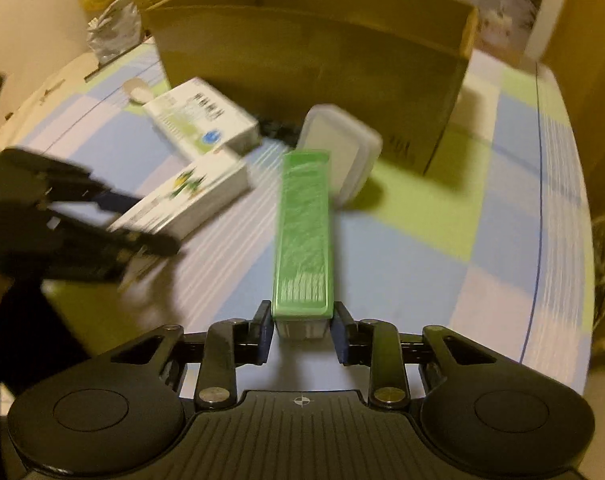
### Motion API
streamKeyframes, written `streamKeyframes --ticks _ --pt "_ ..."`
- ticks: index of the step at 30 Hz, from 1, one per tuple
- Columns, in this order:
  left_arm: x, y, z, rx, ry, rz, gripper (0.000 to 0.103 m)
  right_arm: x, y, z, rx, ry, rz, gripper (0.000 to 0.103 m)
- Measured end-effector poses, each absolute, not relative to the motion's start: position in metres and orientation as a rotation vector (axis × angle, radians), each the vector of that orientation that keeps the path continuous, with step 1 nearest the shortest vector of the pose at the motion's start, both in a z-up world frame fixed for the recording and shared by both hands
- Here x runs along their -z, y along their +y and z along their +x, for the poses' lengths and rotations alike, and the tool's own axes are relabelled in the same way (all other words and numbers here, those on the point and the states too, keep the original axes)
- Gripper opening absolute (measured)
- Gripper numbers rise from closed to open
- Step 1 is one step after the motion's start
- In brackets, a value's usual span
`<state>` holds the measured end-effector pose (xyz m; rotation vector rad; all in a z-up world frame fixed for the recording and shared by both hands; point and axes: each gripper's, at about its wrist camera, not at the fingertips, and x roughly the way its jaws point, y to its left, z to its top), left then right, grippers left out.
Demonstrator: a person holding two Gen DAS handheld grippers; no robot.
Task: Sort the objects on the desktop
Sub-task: 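Close right tool on long green box while left tool lifts ointment box, then carry ointment box with left tool and green box with right tool over cardboard box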
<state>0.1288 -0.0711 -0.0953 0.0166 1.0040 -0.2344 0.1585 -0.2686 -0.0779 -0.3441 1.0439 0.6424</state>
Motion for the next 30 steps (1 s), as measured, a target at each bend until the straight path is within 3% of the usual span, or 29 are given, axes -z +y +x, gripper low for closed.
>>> streamKeyframes --ticks 3,7,18,23,26,28,30 --pt "0.094 -0.072 0.125 0.258 1.011 0.030 0.035 0.080 -0.273 0.142 -0.638 1.043 -0.321 0.030" --pt "0.094 -0.073 0.119 0.267 1.016 0.065 0.036 0.081 -0.277 0.146 -0.596 1.014 -0.267 0.047" --pt "0.097 -0.075 0.141 0.236 1.005 0.036 0.040 0.084 -0.253 0.183 -0.541 0.965 -0.243 0.050" --pt "0.098 -0.078 0.147 0.246 1.000 0.056 0.040 0.091 -0.247 0.191 -0.534 0.981 -0.240 0.050" --pt "0.099 -0.078 0.146 0.240 0.991 0.063 0.033 0.094 -0.244 0.191 -0.533 0.979 -0.243 0.049" --pt "0.099 -0.078 0.144 0.237 0.986 0.060 0.033 0.095 -0.245 0.189 -0.533 0.975 -0.254 0.027" --pt "0.098 -0.077 0.141 0.234 0.986 0.054 0.033 0.092 -0.247 0.184 -0.515 0.955 -0.260 0.027"
